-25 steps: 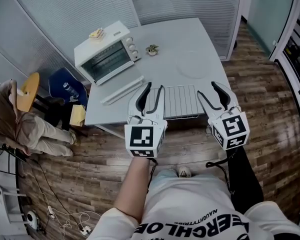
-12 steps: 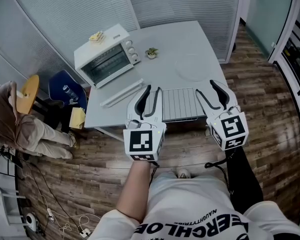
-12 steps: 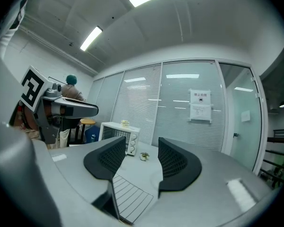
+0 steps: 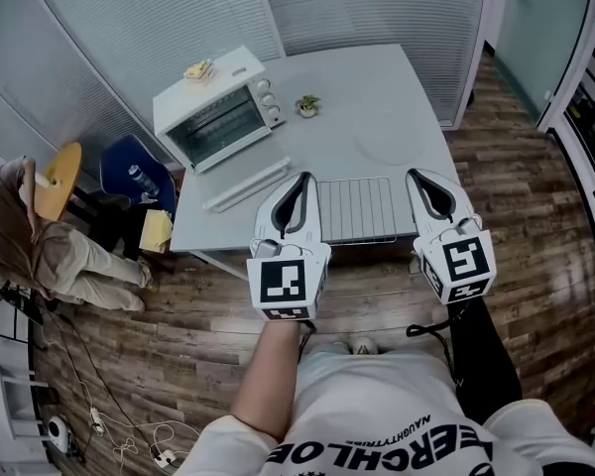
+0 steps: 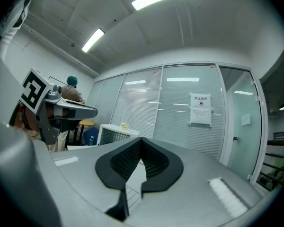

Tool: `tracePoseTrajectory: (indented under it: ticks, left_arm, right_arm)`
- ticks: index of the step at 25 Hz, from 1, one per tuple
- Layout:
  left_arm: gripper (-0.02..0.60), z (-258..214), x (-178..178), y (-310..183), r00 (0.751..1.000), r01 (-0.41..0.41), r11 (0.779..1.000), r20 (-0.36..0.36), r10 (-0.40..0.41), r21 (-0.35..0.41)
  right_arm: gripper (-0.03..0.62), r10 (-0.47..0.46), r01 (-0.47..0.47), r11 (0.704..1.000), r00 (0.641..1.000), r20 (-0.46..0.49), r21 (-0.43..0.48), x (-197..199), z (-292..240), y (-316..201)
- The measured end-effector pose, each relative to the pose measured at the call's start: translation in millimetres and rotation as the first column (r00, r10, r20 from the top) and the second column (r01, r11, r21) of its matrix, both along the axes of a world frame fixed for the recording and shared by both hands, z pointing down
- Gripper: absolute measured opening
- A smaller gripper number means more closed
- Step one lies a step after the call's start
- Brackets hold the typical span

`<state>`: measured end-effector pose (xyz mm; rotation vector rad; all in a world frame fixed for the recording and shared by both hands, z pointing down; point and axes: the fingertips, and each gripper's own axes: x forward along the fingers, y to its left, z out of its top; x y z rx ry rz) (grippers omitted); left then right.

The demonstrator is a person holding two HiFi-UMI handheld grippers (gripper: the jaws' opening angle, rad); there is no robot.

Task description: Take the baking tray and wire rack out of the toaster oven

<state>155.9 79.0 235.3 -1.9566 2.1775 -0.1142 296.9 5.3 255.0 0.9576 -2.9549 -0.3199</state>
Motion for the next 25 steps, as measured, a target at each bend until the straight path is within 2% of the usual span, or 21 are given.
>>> tracePoseTrajectory:
  ticks: [25]
  left_arm:
    - [0.057,4.8,-9.9,-9.2,1.0,0.012,1.0,-0.003,-0.012,-0.015]
  right_arm:
    - [0.002,0.011,-0.011,1.0,1.0,-0.021,0.006,-3.1,7.1,-10.9]
